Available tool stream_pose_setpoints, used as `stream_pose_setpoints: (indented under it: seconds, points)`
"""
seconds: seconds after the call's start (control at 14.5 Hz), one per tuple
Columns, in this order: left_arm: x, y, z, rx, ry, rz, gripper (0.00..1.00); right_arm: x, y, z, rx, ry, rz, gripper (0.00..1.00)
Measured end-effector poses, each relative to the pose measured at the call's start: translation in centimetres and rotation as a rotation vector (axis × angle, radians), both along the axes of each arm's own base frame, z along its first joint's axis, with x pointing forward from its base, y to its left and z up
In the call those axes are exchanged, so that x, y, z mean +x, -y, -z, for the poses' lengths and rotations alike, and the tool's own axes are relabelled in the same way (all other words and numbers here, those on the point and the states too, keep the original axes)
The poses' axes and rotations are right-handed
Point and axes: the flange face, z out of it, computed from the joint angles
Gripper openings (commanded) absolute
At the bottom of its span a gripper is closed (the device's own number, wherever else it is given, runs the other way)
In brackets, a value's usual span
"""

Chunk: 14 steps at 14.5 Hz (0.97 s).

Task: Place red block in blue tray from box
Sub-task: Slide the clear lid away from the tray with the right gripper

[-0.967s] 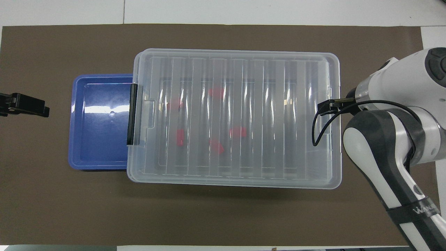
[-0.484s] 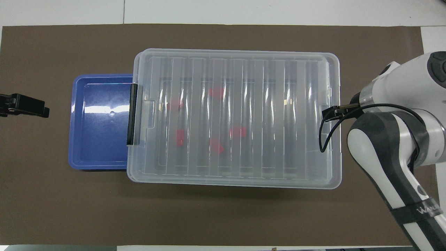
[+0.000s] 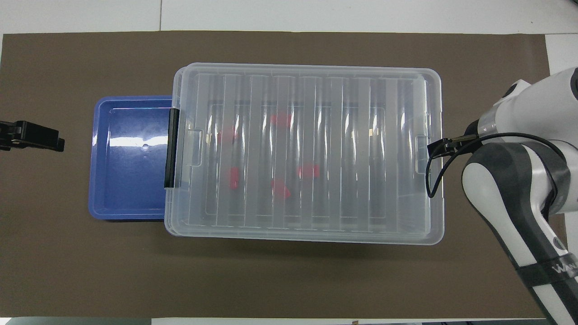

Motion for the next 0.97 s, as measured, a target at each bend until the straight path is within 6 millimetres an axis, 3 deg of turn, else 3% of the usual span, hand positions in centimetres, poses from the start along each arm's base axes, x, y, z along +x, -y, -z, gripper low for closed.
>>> stream_pose_setpoints:
  seconds: [0.97]
  points:
    - [0.1,0.5,0.4,0.0,0.011,0.008,1.0,0.0,5.3,-0.1,0.006,0.001,-0.063,1.0]
